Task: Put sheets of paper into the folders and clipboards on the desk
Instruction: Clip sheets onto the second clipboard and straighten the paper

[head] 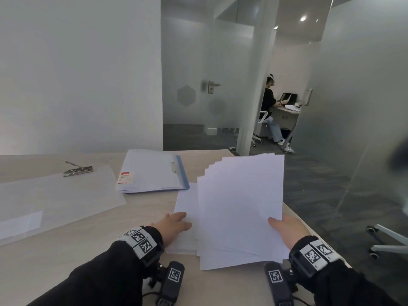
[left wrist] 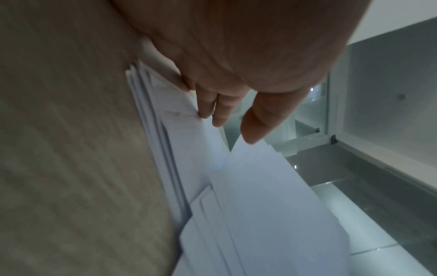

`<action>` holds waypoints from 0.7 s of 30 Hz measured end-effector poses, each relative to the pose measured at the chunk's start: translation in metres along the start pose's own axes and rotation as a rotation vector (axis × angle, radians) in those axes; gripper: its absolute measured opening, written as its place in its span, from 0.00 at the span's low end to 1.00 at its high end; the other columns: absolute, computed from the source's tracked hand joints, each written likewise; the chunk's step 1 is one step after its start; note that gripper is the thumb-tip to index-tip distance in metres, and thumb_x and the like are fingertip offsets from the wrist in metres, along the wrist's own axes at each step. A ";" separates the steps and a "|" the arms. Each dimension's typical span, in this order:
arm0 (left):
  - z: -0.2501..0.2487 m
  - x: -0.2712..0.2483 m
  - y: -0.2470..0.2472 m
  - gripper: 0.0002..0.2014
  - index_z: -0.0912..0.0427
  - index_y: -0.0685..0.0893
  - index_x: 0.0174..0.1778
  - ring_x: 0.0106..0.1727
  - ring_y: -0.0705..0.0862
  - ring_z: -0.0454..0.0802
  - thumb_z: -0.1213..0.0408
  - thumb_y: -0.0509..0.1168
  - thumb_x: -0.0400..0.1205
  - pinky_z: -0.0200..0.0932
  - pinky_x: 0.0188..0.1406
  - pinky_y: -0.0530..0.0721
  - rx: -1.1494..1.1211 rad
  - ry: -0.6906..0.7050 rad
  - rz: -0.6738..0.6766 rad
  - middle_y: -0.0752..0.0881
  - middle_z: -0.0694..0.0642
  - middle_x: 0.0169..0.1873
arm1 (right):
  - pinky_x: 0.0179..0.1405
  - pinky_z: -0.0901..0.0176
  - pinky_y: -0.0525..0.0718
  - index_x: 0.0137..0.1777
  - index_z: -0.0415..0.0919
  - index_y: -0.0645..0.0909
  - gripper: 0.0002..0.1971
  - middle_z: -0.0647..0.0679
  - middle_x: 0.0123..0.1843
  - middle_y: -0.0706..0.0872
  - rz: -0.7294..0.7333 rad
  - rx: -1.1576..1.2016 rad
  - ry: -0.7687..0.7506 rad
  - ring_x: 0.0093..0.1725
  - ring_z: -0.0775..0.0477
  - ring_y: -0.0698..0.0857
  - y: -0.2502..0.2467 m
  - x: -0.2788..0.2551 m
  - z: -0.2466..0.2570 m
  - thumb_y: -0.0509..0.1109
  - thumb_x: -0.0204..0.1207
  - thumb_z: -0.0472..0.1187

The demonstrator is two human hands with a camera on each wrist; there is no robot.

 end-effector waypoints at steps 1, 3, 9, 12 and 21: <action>-0.003 -0.002 -0.002 0.26 0.53 0.71 0.78 0.80 0.65 0.56 0.54 0.64 0.83 0.52 0.82 0.59 -0.131 0.011 -0.051 0.70 0.54 0.79 | 0.32 0.59 0.78 0.47 0.37 0.84 0.07 0.46 0.39 0.88 0.009 0.058 -0.041 0.38 0.44 0.86 0.000 -0.005 0.003 0.66 0.82 0.37; -0.014 -0.007 -0.011 0.25 0.58 0.74 0.76 0.75 0.73 0.56 0.56 0.64 0.83 0.47 0.76 0.67 -0.257 0.058 -0.168 0.76 0.57 0.74 | 0.35 0.58 0.80 0.48 0.40 0.85 0.07 0.46 0.43 0.91 0.032 0.142 -0.112 0.41 0.45 0.88 0.001 -0.013 0.010 0.65 0.83 0.38; -0.063 -0.015 -0.043 0.25 0.53 0.81 0.66 0.55 0.89 0.57 0.47 0.68 0.75 0.61 0.60 0.85 -0.576 0.233 -0.238 0.90 0.52 0.54 | 0.57 0.37 0.86 0.48 0.47 0.88 0.08 0.46 0.48 0.93 0.044 0.375 -0.229 0.51 0.39 0.90 0.018 -0.026 0.031 0.66 0.82 0.40; -0.077 -0.019 -0.052 0.12 0.49 0.89 0.49 0.52 0.90 0.61 0.50 0.67 0.74 0.66 0.59 0.85 -0.623 0.340 -0.295 0.93 0.55 0.46 | 0.58 0.35 0.86 0.49 0.46 0.87 0.08 0.43 0.49 0.93 0.048 0.442 -0.267 0.51 0.38 0.91 0.022 -0.030 0.040 0.66 0.82 0.38; -0.073 -0.030 -0.026 0.20 0.56 0.86 0.49 0.43 0.86 0.56 0.82 0.56 0.78 0.48 0.42 0.82 -0.734 0.408 -0.206 0.90 0.56 0.42 | 0.53 0.42 0.87 0.55 0.39 0.86 0.07 0.39 0.52 0.93 0.131 0.584 -0.268 0.52 0.36 0.91 0.019 -0.033 0.034 0.70 0.79 0.36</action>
Point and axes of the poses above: each hand's wrist, its own x-axis towards the middle knuckle, its own y-axis out of the palm, z = x × y, the point moved 2 cm from there along x, towards the middle knuckle
